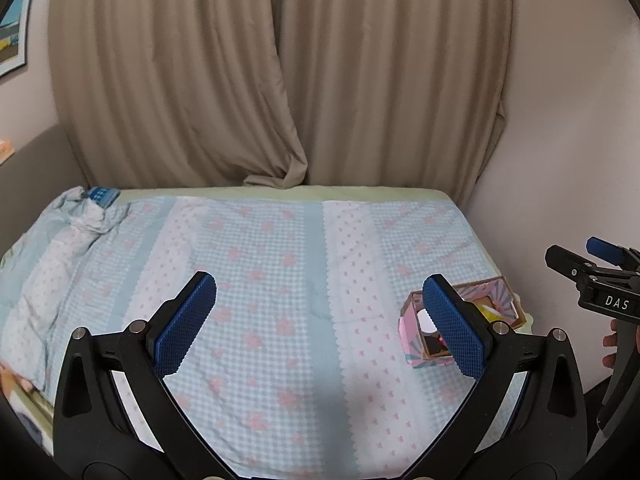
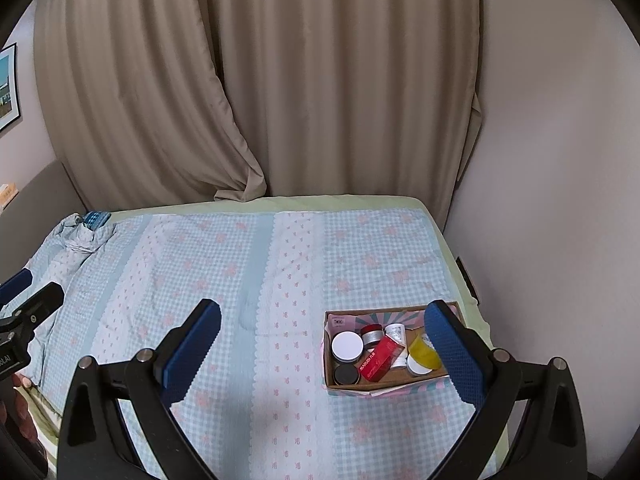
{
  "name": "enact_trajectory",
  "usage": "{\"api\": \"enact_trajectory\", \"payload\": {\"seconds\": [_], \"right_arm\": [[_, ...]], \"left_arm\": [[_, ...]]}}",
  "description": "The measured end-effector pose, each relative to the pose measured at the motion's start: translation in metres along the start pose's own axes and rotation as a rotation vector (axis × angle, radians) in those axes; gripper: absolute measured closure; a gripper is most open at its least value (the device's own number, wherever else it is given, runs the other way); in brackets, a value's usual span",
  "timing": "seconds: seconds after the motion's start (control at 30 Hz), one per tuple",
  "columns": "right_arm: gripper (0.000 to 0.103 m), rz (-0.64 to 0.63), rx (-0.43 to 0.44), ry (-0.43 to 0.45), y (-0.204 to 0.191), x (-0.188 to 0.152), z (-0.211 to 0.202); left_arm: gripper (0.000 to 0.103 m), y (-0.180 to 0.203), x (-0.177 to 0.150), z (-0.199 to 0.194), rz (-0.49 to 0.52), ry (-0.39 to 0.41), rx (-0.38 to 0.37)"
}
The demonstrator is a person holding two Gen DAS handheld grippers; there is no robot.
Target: Organize rigid objects
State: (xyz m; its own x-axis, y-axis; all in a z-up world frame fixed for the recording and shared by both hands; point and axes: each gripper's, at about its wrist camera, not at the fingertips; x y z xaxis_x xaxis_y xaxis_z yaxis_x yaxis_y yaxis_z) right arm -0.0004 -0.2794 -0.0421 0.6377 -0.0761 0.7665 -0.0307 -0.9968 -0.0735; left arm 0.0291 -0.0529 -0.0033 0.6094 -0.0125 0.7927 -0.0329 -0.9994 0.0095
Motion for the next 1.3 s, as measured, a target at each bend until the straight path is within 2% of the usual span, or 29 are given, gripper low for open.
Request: {"api": "enact_trajectory", "payload": {"seconds": [0.97, 1.13, 1.3], "right_arm": [[0.001, 0.000, 0.001, 0.003, -0.002, 0.005, 0.009], [0.001, -0.003, 0.000, 0.006, -0.002, 0.003, 0.010], [0.001, -0.010, -0.001, 0.013, -0.003, 0.004, 0.012]], "left_arm": [[0.000, 0.000, 0.005, 0.009, -0.005, 0.006, 0.024], [0.000, 0.005, 0.005, 0.007, 0.020, 0.040, 0.063], [0.000, 0.002, 0.004, 0.003, -0.003, 0.073, 0.045]]}}
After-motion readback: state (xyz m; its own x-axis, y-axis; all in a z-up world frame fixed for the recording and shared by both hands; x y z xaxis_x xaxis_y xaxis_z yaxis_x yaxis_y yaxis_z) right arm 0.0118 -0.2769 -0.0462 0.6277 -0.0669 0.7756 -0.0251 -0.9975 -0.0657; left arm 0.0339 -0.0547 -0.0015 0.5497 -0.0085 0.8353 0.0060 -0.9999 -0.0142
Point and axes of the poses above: each gripper's, at about its wrist camera, not at the fingertips, and z roughly the way its jaws point, y to its right, x to its top, and after that the axes turned 1 degree about x, right-handed
